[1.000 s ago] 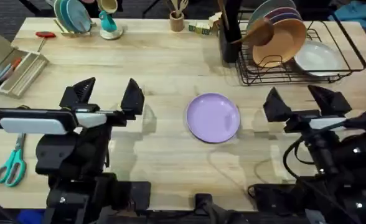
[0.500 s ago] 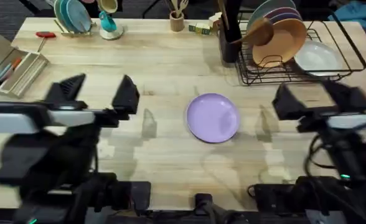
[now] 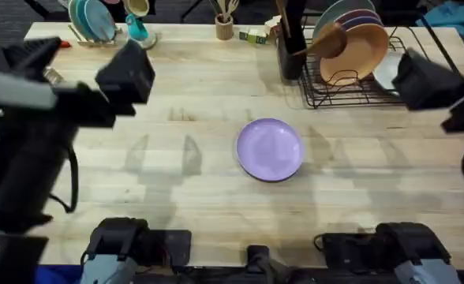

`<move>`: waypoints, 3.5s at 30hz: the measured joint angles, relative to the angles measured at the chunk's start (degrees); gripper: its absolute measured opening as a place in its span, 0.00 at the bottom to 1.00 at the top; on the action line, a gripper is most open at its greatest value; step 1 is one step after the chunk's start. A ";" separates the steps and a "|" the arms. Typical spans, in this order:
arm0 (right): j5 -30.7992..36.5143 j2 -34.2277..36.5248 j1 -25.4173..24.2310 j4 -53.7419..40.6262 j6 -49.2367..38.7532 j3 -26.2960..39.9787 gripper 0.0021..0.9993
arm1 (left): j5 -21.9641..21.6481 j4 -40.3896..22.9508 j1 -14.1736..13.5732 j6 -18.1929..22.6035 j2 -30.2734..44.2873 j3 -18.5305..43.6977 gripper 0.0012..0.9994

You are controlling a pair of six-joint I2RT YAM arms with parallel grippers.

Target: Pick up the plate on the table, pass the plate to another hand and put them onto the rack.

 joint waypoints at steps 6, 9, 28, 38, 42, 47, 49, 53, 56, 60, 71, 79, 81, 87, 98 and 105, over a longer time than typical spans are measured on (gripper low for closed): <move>-3.94 9.49 -0.04 -0.23 0.00 6.36 1.00 | 1.68 -2.17 0.00 0.00 9.05 8.37 0.99; -5.70 13.74 -0.04 -0.61 0.02 8.62 1.00 | 3.22 -6.34 0.00 0.00 13.49 13.10 0.99; -7.42 18.43 -0.04 -1.90 0.04 10.38 1.00 | 4.63 -17.58 0.00 0.00 25.05 21.13 0.99; -7.42 18.43 -0.04 -2.19 0.03 10.44 1.00 | 4.63 -19.75 0.00 -0.61 25.04 21.13 1.00; -7.42 18.44 -0.04 -3.31 0.04 10.46 1.00 | 4.63 -22.16 -0.02 -2.33 25.03 21.13 1.00; -7.42 18.44 -0.04 -4.93 0.04 10.46 1.00 | 4.63 -26.70 -2.27 -3.87 25.05 21.13 1.00; -7.42 18.44 -0.04 -5.67 0.04 10.46 1.00 | 4.62 -27.75 -4.23 -4.50 25.03 21.13 1.00; -7.42 18.44 -0.04 -6.35 0.03 10.46 1.00 | 4.57 -27.99 -8.50 -5.86 25.16 21.13 1.00; -7.42 18.44 -0.04 -6.78 0.06 10.46 1.00 | 4.10 -28.11 -11.69 -6.95 26.21 21.15 1.00; -7.42 18.44 -0.04 -7.66 0.06 10.46 1.00 | 2.92 -28.65 -15.58 -8.30 29.82 21.22 1.00; -7.42 18.44 -0.04 -8.59 0.14 10.46 1.00 | 1.76 -28.89 -25.07 -16.33 41.82 21.22 1.00; -7.42 18.44 -0.04 -8.61 0.29 10.46 1.00 | 1.40 -28.92 -29.32 -21.98 49.06 21.22 1.00; -7.42 18.44 -0.04 -8.61 0.42 10.46 1.00 | 1.36 -28.89 -30.34 -22.93 50.49 21.22 1.00; -7.43 18.44 -0.04 -8.61 0.42 10.46 1.00 | -1.51 -29.05 -33.34 -26.79 55.29 21.22 1.00; -7.42 18.44 -0.04 -8.63 0.44 10.46 1.00 | -3.15 -27.84 -35.76 -30.26 65.11 21.22 1.00; -7.42 18.44 -0.04 -8.63 0.44 10.46 1.00 | -3.15 -25.79 -36.00 -30.53 68.90 21.22 1.00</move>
